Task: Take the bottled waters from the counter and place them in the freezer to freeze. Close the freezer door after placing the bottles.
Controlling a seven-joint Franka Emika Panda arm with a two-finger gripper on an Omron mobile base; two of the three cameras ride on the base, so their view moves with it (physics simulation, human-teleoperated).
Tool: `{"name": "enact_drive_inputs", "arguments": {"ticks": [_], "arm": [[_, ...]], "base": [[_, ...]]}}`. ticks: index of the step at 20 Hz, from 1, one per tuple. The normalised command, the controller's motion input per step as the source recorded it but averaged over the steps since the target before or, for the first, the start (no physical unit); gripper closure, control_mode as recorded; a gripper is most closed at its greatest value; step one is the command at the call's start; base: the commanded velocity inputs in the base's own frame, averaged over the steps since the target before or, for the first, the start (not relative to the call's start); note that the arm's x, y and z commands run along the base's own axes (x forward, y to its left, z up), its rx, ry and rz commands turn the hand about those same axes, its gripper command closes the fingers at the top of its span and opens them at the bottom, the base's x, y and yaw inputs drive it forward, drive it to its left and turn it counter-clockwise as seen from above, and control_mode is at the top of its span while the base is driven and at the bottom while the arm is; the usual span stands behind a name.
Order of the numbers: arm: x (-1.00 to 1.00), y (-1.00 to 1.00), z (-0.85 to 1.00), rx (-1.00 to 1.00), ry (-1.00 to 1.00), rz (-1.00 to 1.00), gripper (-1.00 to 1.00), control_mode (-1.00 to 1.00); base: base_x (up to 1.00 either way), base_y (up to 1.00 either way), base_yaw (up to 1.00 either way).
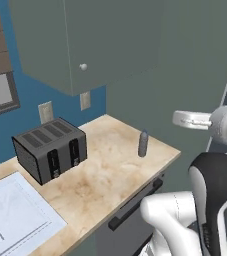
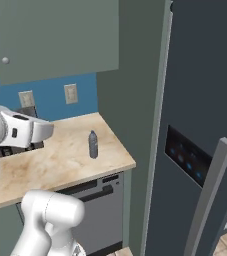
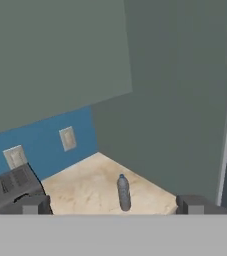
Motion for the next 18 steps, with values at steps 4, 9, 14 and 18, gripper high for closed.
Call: {"name": "enact_drive_inputs", "arguments": {"ticks": [4,9,14,18], "arm": [[0.59,0.33,-0.19,-0.01,-0.07,-0.06,-1.00,-1.00],[0.53,0.22,-0.21,0.00,0.00,-0.12,-1.00,-1.00],[0.70,0.14,-0.22,0.02,0.00,-0.27,-1.00,-1.00],[0.69,0.13,-0.29,0.03,0.00,-0.29,-1.00,-1.00]], "base": [[0.00,0.00,0.00],[0.00,0.00,0.00],[0.00,0.00,0.00],[0.00,0.00,0.00]]}}
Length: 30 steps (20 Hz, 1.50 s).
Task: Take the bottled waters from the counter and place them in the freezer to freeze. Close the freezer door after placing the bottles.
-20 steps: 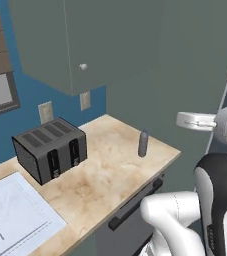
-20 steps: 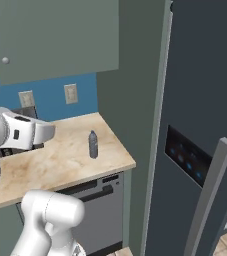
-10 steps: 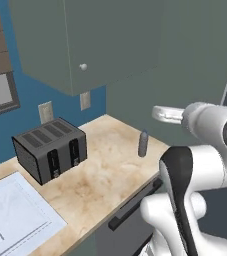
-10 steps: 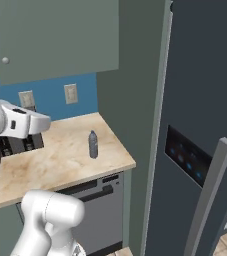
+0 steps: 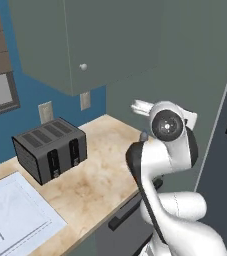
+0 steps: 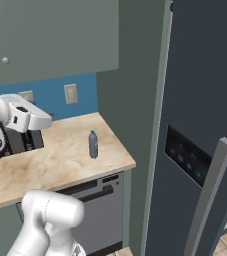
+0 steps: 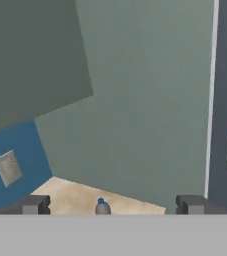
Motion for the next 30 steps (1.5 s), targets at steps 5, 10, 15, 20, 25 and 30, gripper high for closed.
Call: {"name": "enact_drive_inputs", "arguments": {"ticks": [5,10,15,20,25,30], "arm": [[0.60,0.06,-0.29,0.03,0.00,-0.27,-1.00,-1.00],[0.52,0.00,-0.29,0.00,0.00,-0.20,-1.00,-1.00],[0.41,0.00,-0.41,0.00,0.03,-0.04,-1.00,-1.00],[0.22,0.00,-0.56,0.00,0.04,0.00,-1.00,-1.00],[0.20,0.00,-0.49,-0.01,0.03,0.00,-1.00,-1.00],[0.16,0.00,-0.29,0.00,0.00,0.00,-1.00,-1.00]], "base": [[0.00,0.00,0.00],[0.00,0.00,0.00],[0.00,0.00,0.00],[0.00,0.00,0.00],[0.00,0.00,0.00],[0.00,0.00,0.00]]}}
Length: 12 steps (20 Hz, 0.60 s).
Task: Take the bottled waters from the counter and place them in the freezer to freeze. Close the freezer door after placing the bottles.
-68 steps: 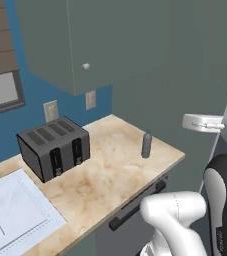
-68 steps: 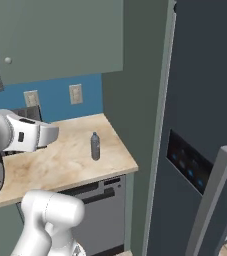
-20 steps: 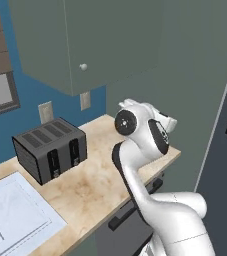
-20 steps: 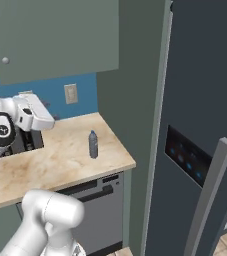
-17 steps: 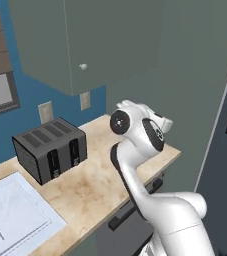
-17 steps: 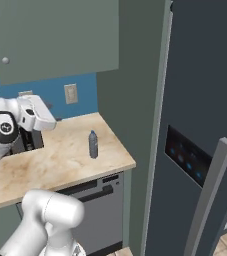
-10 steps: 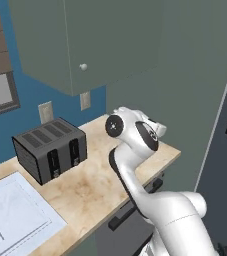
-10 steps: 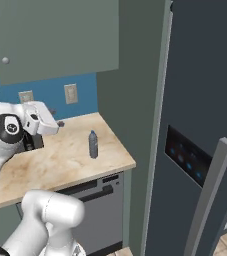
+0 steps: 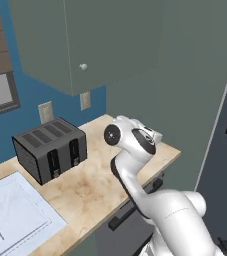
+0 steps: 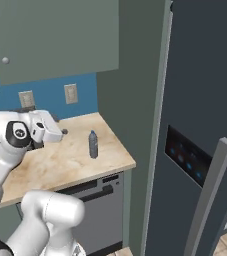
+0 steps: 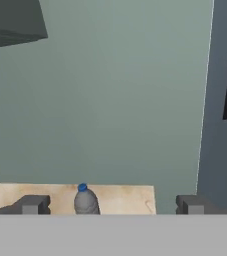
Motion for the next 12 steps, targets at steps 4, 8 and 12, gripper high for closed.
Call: {"name": "enact_drive_inputs", "arguments": {"ticks": [4,8,12], "arm": [[0.16,0.02,-0.39,0.00,0.00,0.00,-1.00,-1.00],[0.20,0.01,-0.49,0.00,0.01,0.00,-1.00,-1.00],[0.22,0.00,-0.46,0.00,0.01,-0.01,-1.00,-1.00]], "base": [[0.00,0.00,0.00],[0.00,0.00,0.00],[0.00,0.00,0.00]]}}
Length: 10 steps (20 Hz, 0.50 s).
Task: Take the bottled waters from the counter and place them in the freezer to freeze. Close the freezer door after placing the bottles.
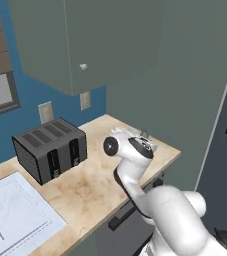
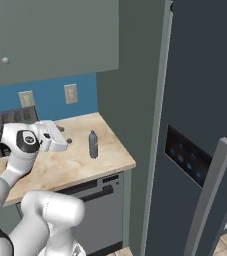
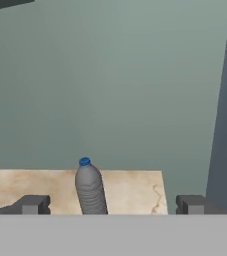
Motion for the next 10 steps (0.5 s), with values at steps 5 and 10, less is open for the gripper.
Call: {"name": "enact_drive_inputs", "arguments": {"ticks": [5,10], "arm": [[0.17,0.05,-0.39,-0.02,0.03,-0.01,-1.00,-1.00],[0.11,0.17,-0.20,-0.07,0.02,-0.06,-1.00,-1.00]], "base": [[0.00,0.00,0.00],[0.00,0.00,0.00]]}}
